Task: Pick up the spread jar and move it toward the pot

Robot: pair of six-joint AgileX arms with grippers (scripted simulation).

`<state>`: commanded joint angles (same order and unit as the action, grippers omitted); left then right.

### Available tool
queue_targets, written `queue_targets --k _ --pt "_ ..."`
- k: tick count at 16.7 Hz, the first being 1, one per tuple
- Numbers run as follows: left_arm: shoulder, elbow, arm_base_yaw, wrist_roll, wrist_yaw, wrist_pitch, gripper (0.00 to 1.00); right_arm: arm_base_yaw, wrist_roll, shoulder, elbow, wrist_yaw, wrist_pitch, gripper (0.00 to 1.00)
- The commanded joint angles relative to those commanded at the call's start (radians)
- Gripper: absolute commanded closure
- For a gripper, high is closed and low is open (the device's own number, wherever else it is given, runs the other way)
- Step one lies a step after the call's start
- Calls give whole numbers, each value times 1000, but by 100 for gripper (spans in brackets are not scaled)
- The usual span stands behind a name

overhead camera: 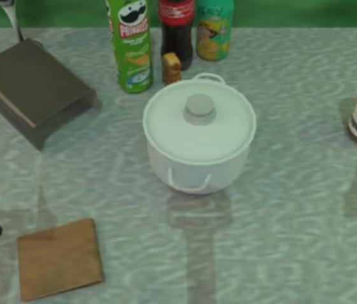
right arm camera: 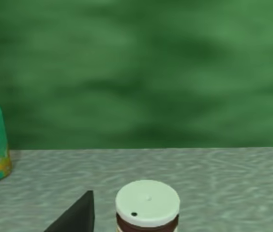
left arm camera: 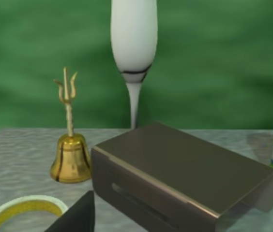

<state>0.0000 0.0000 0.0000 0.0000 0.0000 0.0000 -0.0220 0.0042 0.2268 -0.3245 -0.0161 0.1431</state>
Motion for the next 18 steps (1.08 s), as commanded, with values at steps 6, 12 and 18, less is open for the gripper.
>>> queue_targets --k 6,12,18 --pt "0 0 0 0 0 0 0 -22 -22 519 -469 -20 358 0" --pt "0 0 0 0 0 0 0 -23 -77 1223 -979 -28 848 0" --pt "0 0 0 0 0 0 0 -7 -144 1831 -1502 -19 1203 0"
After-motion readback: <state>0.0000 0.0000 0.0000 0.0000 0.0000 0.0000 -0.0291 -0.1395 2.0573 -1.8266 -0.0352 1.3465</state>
